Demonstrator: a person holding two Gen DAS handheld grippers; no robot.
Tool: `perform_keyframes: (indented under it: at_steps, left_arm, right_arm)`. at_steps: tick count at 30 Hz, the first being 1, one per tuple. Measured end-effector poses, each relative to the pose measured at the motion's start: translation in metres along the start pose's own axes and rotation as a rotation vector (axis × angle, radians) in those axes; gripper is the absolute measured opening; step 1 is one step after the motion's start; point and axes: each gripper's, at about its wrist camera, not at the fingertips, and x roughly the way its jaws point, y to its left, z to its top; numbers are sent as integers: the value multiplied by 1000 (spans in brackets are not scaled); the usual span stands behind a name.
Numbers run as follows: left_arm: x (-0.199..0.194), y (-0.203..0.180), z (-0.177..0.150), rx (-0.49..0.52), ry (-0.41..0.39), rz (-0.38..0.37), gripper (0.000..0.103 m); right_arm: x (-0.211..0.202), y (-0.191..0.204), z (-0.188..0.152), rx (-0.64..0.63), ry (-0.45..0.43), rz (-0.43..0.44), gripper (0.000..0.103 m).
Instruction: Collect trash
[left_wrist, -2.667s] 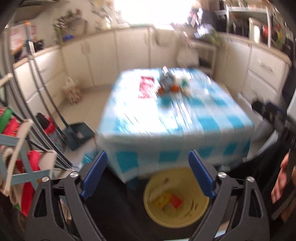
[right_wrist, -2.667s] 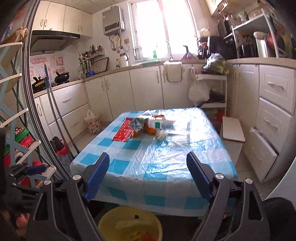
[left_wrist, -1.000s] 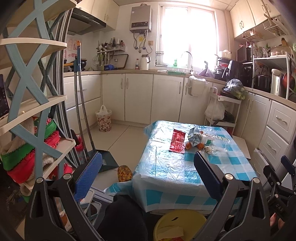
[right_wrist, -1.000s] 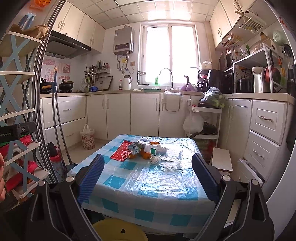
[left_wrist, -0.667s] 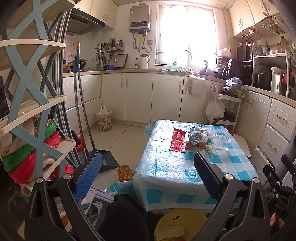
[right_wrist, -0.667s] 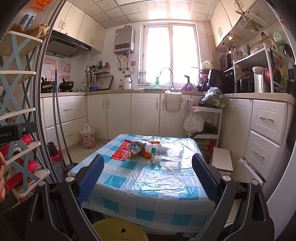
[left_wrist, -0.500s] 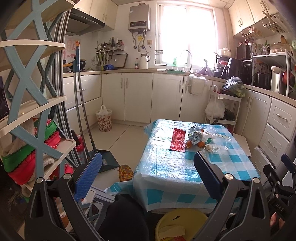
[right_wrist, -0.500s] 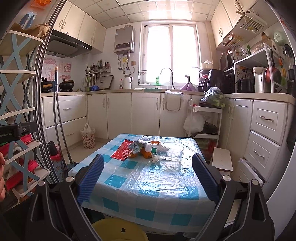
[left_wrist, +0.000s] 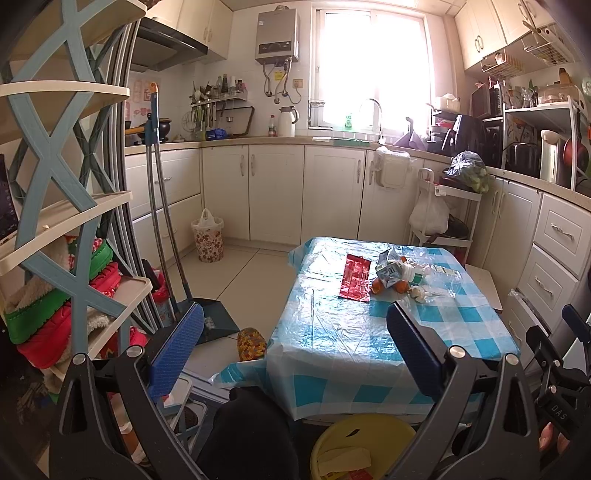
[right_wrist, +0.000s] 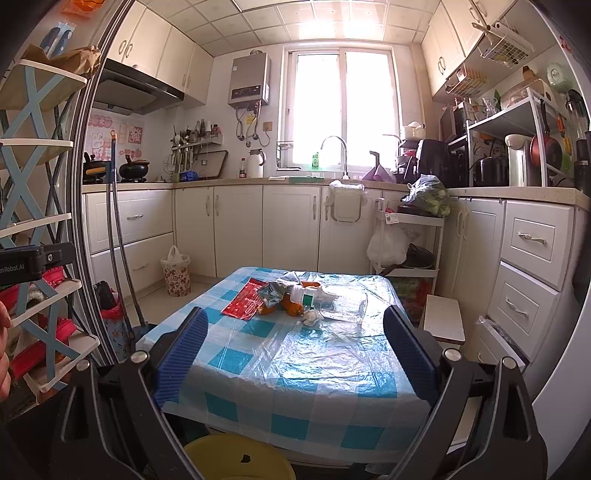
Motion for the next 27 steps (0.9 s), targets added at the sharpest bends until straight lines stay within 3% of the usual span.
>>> perform_keyframes:
  at_steps: [14,27]
  left_arm:
    - [10,0,-2,15,30,-9,96]
    - [104,-18,-4,63,181,-12,96]
  right_arm:
    - [7,7,8,-11,5,48,92]
    - [75,3,23,-74,149,159,94]
